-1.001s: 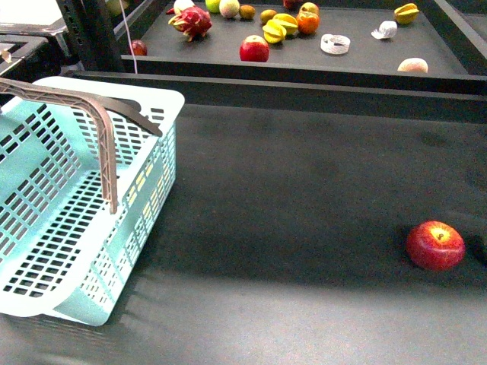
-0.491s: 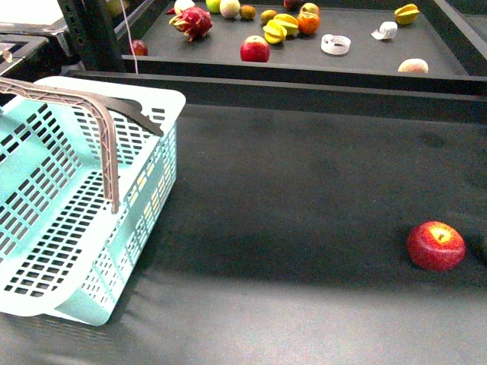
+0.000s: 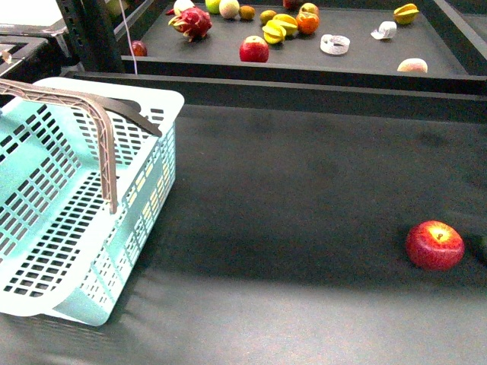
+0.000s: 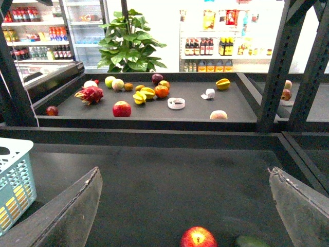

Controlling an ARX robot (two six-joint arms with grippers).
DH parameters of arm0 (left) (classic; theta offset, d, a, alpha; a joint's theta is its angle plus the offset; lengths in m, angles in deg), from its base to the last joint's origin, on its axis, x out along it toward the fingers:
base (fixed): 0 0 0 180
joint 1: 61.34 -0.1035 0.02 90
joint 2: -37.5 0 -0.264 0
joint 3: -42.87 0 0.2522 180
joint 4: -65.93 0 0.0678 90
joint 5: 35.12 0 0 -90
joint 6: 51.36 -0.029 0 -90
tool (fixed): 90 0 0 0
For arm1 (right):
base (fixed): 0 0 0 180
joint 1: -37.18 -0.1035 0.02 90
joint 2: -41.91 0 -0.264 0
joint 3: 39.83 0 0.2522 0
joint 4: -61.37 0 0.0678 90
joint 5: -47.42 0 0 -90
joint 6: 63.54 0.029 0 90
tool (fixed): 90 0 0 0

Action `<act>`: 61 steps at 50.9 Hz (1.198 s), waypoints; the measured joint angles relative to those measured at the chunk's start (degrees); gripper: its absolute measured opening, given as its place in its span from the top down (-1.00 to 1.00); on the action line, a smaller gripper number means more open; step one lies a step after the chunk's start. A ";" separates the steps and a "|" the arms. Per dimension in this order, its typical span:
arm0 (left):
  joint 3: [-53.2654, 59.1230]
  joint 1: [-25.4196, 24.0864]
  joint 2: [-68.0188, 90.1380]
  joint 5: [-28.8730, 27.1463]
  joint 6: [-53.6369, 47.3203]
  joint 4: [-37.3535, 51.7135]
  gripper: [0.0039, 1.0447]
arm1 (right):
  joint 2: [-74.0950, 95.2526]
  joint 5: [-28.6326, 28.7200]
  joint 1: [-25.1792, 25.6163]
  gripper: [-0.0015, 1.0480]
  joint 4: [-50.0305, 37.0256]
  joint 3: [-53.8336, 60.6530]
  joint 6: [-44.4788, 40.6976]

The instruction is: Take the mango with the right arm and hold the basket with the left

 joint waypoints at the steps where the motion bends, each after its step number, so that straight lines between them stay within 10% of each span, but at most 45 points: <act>1: 0.35 0.33 -0.72 -0.13 -0.61 -0.39 0.38 | 0.00 0.02 0.00 -0.85 0.00 0.00 0.00; 9: 2.71 2.62 -6.25 -2.25 -2.69 -3.72 0.93 | 0.00 0.15 0.00 -0.85 0.00 0.00 0.00; 61: 6.40 9.51 -35.19 -9.07 -3.65 -27.08 0.93 | 0.00 0.15 0.00 -0.85 0.02 0.00 0.00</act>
